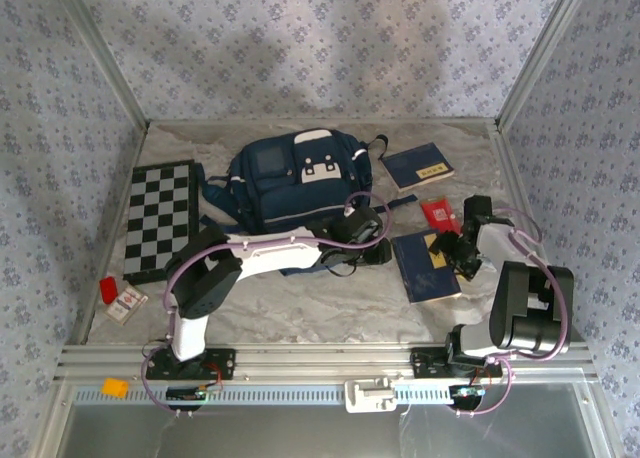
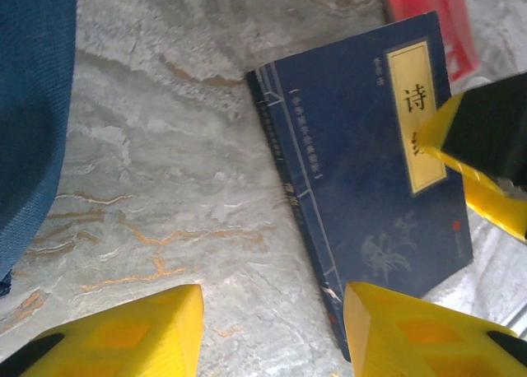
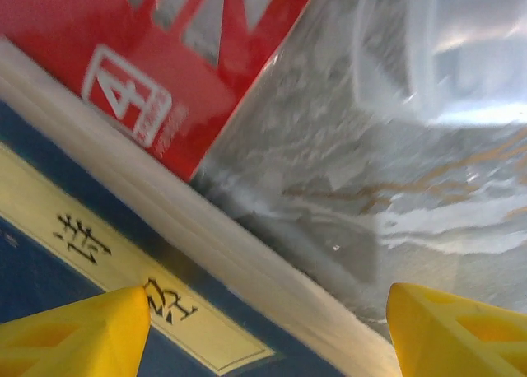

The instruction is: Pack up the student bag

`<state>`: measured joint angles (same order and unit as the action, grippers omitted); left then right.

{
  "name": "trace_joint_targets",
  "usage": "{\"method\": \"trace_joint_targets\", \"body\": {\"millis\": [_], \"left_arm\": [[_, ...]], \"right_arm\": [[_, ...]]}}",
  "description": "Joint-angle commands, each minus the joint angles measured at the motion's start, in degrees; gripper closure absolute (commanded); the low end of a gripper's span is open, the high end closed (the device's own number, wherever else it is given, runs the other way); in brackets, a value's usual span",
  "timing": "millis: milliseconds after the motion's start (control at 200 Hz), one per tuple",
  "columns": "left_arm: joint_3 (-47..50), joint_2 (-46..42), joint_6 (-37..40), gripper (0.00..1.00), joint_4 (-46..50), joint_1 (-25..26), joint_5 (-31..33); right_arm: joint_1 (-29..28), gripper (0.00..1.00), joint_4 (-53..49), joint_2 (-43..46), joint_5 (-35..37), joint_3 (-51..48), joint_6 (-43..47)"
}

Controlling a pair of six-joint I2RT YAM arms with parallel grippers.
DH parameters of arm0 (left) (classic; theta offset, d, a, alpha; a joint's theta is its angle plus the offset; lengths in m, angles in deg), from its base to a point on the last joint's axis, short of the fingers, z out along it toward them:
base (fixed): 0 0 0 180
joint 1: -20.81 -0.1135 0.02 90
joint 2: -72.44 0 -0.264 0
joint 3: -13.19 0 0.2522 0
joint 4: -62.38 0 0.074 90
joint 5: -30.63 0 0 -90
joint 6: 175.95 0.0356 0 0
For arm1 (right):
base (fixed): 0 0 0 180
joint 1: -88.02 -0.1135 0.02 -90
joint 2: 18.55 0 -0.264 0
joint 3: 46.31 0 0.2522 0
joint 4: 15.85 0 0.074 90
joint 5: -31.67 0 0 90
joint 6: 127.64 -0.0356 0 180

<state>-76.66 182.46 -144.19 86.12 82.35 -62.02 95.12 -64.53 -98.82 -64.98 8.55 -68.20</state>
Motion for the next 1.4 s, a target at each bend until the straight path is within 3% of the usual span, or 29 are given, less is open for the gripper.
{"method": "trace_joint_targets", "body": {"millis": [0,255,425,615,915,1394], "left_arm": [[-0.9,0.9,-3.2,0.52,-1.4,0.2,2.2],[0.8,1.2,-3.4,0.53,-0.3,0.2,2.9],[0.3,3.3,-3.8,0.54,-1.4,0.2,1.2],[-1.6,6.1,-3.0,0.56,-1.1,0.2,-0.5],[-2.5,8.6,-3.2,0.56,-1.8,0.2,-2.5],[-2.5,9.0,-1.3,0.58,0.5,0.0,-1.5]], "right_arm": [[-2.8,0.23,0.0,1.1,-2.5,-1.8,-0.5],[-9.7,0.37,-0.7,11.8,-12.1,-7.8,-6.2],[-5.7,0.49,-3.2,15.8,-14.2,-8.4,-3.3],[-3.8,0.57,-2.7,9.4,-16.9,-7.4,3.4],[-6.4,0.53,-1.3,6.1,-18.0,-7.9,4.2],[-7.0,0.49,-5.6,13.6,-22.9,-4.8,4.8]]}}
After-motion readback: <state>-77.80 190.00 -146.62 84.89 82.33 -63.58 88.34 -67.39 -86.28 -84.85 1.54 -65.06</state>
